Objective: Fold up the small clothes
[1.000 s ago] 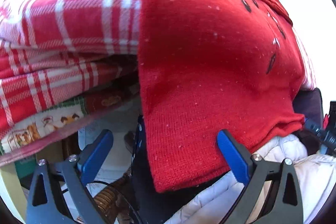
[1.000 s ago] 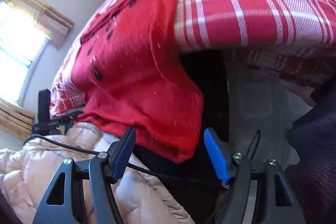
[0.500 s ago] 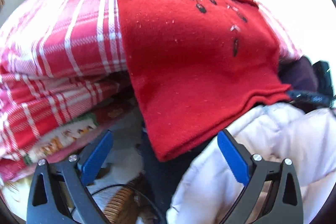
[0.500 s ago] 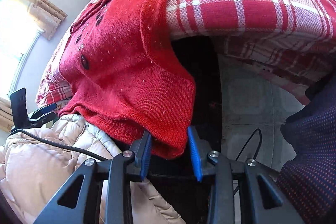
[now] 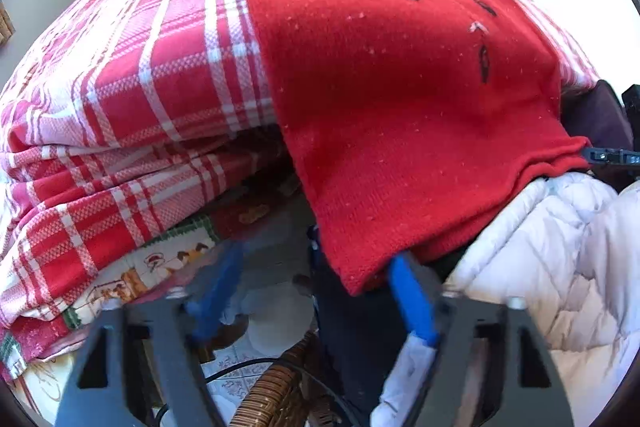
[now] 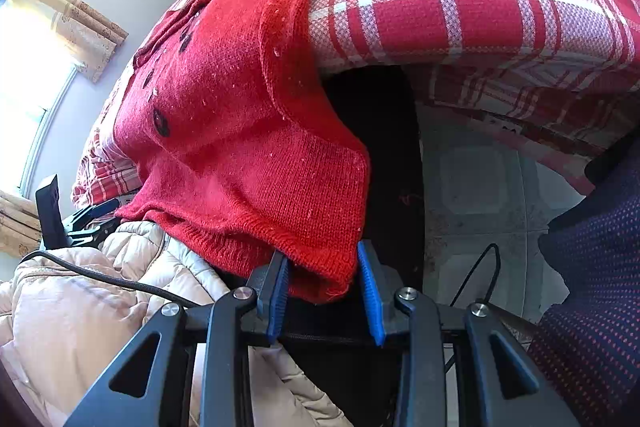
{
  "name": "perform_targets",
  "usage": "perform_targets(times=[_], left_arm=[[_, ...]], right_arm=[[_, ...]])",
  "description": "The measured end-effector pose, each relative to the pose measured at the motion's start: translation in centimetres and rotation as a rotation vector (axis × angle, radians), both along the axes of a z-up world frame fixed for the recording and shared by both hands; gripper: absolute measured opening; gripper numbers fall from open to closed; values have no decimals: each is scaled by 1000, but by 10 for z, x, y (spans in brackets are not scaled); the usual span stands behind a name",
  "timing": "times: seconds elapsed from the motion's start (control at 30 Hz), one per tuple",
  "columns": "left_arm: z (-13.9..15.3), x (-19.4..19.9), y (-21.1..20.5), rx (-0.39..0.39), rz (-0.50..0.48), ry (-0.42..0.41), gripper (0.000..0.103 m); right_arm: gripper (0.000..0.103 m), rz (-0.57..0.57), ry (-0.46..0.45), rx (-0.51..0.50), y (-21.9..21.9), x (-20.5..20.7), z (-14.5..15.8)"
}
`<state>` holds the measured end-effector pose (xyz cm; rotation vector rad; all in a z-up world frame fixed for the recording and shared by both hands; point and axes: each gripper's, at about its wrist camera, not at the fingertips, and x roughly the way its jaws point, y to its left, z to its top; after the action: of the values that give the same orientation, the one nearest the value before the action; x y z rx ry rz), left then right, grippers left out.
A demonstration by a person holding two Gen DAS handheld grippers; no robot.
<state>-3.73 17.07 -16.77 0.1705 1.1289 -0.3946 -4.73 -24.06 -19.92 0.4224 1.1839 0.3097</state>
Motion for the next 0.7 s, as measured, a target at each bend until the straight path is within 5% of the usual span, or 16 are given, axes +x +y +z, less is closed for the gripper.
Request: perform_targets(times=[0.17,0.23,0.27,0.3,0.43,0.7], left_arm=[[1,2,-13,-93,-10,39,21],[3,0,-19,-108,-25,44,13],[6,0,-18,-119,-30,51,13],[9,0,-17,-140,-30,61,12],[25,4,-10,-208,-12,66,12],[66,28,1,-282,38,6,12]], right_arm=[[35,-3,-2,20,2,0,0],[30,13,-12,5,4,-1,3],[10,25,-25,2,5,-1,7],[7,30,-33,3,7,-1,12],[7,32,-92,0,7,-3,34],[7,-55,-197,151,-15,2,77]])
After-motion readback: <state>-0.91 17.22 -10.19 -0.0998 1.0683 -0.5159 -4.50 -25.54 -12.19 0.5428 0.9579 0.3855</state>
